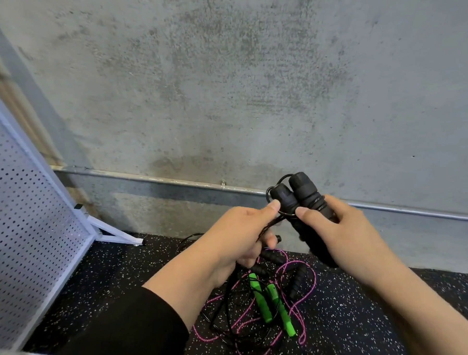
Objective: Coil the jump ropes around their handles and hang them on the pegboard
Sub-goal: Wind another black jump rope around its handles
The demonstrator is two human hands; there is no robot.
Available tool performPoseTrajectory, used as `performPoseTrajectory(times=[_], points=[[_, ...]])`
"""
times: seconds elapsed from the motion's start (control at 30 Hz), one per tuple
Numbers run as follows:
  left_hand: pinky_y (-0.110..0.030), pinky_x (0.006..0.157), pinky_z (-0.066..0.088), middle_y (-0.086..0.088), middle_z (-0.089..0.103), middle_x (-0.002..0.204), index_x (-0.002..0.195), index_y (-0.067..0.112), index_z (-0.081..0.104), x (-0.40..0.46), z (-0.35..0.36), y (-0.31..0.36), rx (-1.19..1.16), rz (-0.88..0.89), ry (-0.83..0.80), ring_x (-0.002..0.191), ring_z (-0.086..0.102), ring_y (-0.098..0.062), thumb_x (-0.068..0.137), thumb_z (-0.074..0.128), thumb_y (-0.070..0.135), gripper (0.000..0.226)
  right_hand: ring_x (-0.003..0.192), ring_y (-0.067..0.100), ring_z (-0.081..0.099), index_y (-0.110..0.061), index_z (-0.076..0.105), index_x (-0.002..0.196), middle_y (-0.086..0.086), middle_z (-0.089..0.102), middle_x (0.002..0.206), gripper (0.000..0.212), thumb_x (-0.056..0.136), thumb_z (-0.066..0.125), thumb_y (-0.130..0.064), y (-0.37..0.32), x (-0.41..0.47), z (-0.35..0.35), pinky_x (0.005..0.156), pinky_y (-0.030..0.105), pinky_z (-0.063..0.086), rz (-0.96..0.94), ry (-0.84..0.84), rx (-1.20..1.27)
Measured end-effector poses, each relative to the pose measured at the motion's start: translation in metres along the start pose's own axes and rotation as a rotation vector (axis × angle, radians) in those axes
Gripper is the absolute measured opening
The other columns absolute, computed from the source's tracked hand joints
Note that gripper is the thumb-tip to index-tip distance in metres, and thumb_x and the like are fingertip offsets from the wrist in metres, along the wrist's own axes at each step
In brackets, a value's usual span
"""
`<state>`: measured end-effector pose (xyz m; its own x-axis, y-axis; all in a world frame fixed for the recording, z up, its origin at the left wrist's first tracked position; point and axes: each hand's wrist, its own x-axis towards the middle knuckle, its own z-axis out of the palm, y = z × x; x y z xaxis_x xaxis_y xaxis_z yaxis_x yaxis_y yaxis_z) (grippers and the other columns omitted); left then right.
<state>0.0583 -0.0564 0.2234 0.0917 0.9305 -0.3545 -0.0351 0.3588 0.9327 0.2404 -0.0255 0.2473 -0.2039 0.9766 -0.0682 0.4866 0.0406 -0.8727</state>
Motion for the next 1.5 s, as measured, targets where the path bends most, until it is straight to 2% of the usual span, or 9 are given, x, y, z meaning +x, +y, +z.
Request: performPoseTrajectory(times=[0.2,0.5,0.6,0.73,0.87,1.03,1.17,1.33,1.5], points=[[-0.022,0.045,0.019,0.004,0.052,0.060,0.097,0.008,0.068,-0.001,0.000,0.000,-0.050,-0.124,-0.052,0.042,0.020,-0.007,0.091,0.047,0.075,0.071,0.074,0.013,0.061,-0.051,0.057,0.108,-0.012,0.066,0.078,0.027,0.085,0.069,-0.054,0.011,0.004,-0.003,0.066,0.034,0.049,-0.113,0.090,-0.457],[-0.020,0.037,0.015,0.002,0.047,0.059,0.083,0.019,0.055,0.004,0.010,-0.012,-0.210,-0.156,0.086,0.040,0.022,-0.007,0.087,0.060,0.071,0.052,0.100,0.018,0.047,-0.056,0.019,0.147,-0.010,0.039,0.102,0.072,0.087,0.059,-0.064,0.014,-0.005,0.025,0.082,0.037,0.041,-0.366,-0.042,-1.045],[-0.019,0.038,0.019,-0.001,0.044,0.059,0.074,0.018,0.053,0.008,0.004,-0.013,-0.202,-0.071,0.171,0.039,0.024,-0.008,0.094,0.057,0.062,0.049,0.107,0.011,0.043,-0.059,0.011,0.151,-0.012,0.038,0.111,0.078,0.089,0.056,-0.066,0.010,-0.004,0.023,0.093,0.031,0.042,-0.333,-0.167,-0.816],[-0.022,0.042,0.019,0.001,0.045,0.063,0.091,0.015,0.052,0.007,0.000,-0.006,-0.243,0.052,0.119,0.045,0.023,-0.008,0.099,0.055,0.055,0.040,0.113,0.001,0.063,-0.034,0.055,0.142,-0.016,0.065,0.123,0.062,0.089,0.047,-0.065,0.004,0.001,0.005,0.088,0.008,0.045,-0.059,-0.028,-0.027],[-0.023,0.047,0.018,0.001,0.045,0.065,0.090,0.016,0.051,0.004,-0.001,-0.002,-0.256,0.107,0.059,0.045,0.025,-0.007,0.099,0.053,0.054,0.039,0.085,0.040,0.074,-0.007,0.071,0.122,0.032,0.069,0.116,0.057,0.097,0.044,-0.051,0.000,-0.005,-0.009,0.078,0.047,0.063,0.440,-0.434,0.780],[-0.029,0.053,0.013,0.001,0.044,0.064,0.082,0.019,0.051,0.002,0.000,0.002,-0.266,0.111,0.039,0.046,0.024,-0.007,0.099,0.053,0.054,0.040,0.070,0.029,0.065,-0.008,0.066,0.130,0.026,0.067,0.106,0.053,0.091,0.066,-0.044,0.005,-0.006,-0.013,0.060,0.037,0.060,0.443,-0.669,0.961],[-0.022,0.045,0.014,0.003,0.046,0.066,0.090,0.018,0.051,0.003,-0.003,0.003,-0.251,0.064,0.051,0.048,0.023,-0.007,0.100,0.051,0.057,0.040,0.063,0.024,0.049,-0.022,0.068,0.127,0.021,0.062,0.094,0.038,0.096,0.053,-0.037,0.001,-0.005,-0.007,0.048,0.027,0.041,0.237,-0.458,0.724],[-0.020,0.041,0.015,0.004,0.045,0.064,0.092,0.020,0.052,0.005,-0.003,0.003,-0.244,-0.055,0.043,0.046,0.020,-0.008,0.092,0.045,0.075,0.055,0.058,0.018,0.050,-0.048,0.062,0.117,0.006,0.061,0.071,0.023,0.101,0.054,-0.033,-0.004,-0.009,-0.004,0.055,0.027,0.043,-0.006,-0.199,0.242],[-0.021,0.041,0.016,0.005,0.040,0.061,0.117,0.009,0.069,0.004,-0.004,0.002,-0.188,-0.096,0.038,0.044,0.019,-0.008,0.086,0.040,0.083,0.086,0.048,0.003,0.043,-0.046,0.055,0.118,-0.004,0.059,0.078,0.026,0.099,0.060,-0.030,-0.002,-0.006,-0.005,0.050,0.015,0.037,-0.197,-0.008,-0.117]])
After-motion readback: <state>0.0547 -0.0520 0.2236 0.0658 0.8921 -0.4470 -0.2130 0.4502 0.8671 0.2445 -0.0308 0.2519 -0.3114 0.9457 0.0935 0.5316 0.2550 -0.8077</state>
